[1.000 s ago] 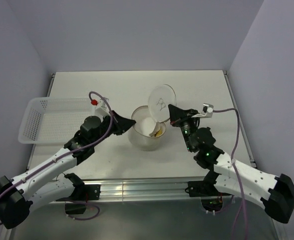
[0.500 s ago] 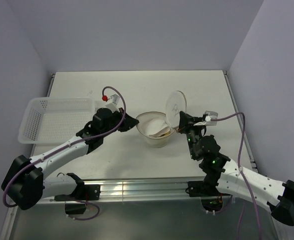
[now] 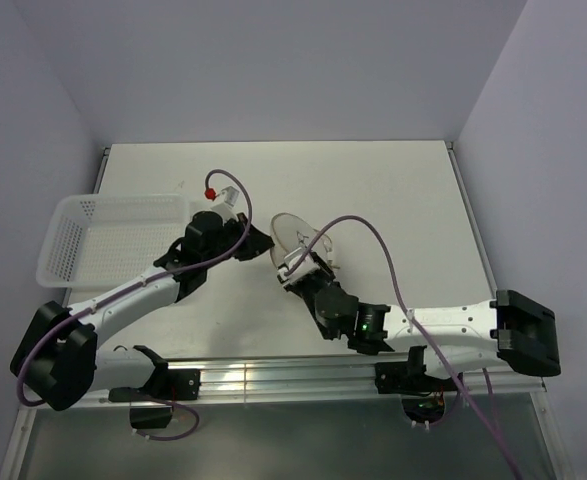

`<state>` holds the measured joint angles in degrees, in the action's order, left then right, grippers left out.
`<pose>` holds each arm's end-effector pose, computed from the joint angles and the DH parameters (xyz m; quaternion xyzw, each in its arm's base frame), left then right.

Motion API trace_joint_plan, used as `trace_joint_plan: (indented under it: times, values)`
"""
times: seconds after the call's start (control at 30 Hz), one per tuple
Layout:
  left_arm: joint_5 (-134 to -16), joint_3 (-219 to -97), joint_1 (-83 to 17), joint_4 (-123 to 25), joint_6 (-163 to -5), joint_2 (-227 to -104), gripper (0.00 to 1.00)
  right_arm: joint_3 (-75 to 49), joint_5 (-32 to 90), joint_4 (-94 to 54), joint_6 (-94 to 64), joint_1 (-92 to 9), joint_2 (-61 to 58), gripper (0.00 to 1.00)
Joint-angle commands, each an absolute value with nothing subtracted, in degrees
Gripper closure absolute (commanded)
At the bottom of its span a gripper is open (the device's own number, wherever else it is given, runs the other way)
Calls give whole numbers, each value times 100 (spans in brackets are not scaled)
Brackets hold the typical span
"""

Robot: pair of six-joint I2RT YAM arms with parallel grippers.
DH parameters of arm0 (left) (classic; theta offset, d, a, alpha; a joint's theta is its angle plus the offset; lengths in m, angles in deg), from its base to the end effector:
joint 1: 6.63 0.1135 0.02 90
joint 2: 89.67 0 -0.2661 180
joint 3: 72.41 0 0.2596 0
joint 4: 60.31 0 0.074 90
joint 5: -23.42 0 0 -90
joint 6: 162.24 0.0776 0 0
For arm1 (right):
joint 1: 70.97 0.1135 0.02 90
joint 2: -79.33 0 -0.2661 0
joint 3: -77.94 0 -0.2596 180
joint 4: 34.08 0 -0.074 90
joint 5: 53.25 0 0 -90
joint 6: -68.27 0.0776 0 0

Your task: Place the bra in the laundry bag and zip it closed

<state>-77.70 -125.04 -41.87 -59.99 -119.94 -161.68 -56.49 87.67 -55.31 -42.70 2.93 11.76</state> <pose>0.2560 -0.1992 0.2298 -0.0329 0.8150 -0.4388 0.3769 0.1361 0.2543 0.2606 -0.2691 0.6571 0.0087 0.7041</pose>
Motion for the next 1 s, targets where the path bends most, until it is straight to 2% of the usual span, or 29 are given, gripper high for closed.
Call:
trace_joint_plan:
  times: [0.0, 0.1, 0.2, 0.23, 0.27, 0.3, 0.37, 0.4, 0.53, 0.63, 0.77, 0.8, 0.87, 0.9, 0.97]
  values:
    - [-8012, -12612, -4038, -6330, -11961, -16034, 100, -5241, 8767, -5160, -4372, 382, 1446, 44]
    - [-8056, -12559, -3933, -6304, -11961, -15955, 100, -5258, 8054, -4824, -3547, 303, 1955, 43]
    - [-8073, -12550, -3862, -6304, -11952, -15920, 100, -5126, 6677, -3929, -2755, -293, 2500, 43]
    - [-8134, -12585, -3853, -6312, -11952, -15928, 100, -5056, 5820, -3779, -2248, -521, 2597, 43]
    - [-8152, -12594, -3844, -6321, -11952, -15946, 100, -5012, 5367, -3446, -1939, -776, 2746, 33]
    - [-8161, -12594, -3827, -6339, -11952, -15955, 100, -4907, 4867, -3278, -1744, -1291, 2765, 31]
    - [-8223, -12612, -3809, -6382, -11935, -16007, 100, -4792, 4092, -2892, -1357, -1690, 2643, 30]
    - [-8240, -12620, -3783, -6409, -11943, -16034, 100, -4740, 4010, -2750, -1225, -2023, 2546, 30]
    - [-8319, -12638, -3669, -6514, -11987, -16078, 100, -4590, 2956, -2572, -890, -2386, 2220, 29]
    - [-8390, -12734, -3607, -6471, -11961, -16104, 100, -4616, 3663, -2652, -460, -2413, 2211, 29]
    - [-8390, -13094, -3528, -6348, -11891, -16270, 100, -4493, 4587, -2127, 322, -2789, 2054, 34]
    - [-8355, -13200, -3510, -6269, -11864, -16332, 97, -4519, 4772, -2116, 567, -2834, 2036, 35]
    - [-8372, -13455, -3484, -6190, -11820, -16533, 88, -4581, 4984, -1951, 840, -2992, 1966, 39]
    - [-8425, -13551, -3449, -6128, -11820, -16613, 75, -4642, 4967, -1949, 1094, -3036, 1939, 39]
    - [-8443, -13780, -3422, -5962, -11811, -16780, 62, -4721, 5019, -1975, 1307, -3098, 1878, 40]
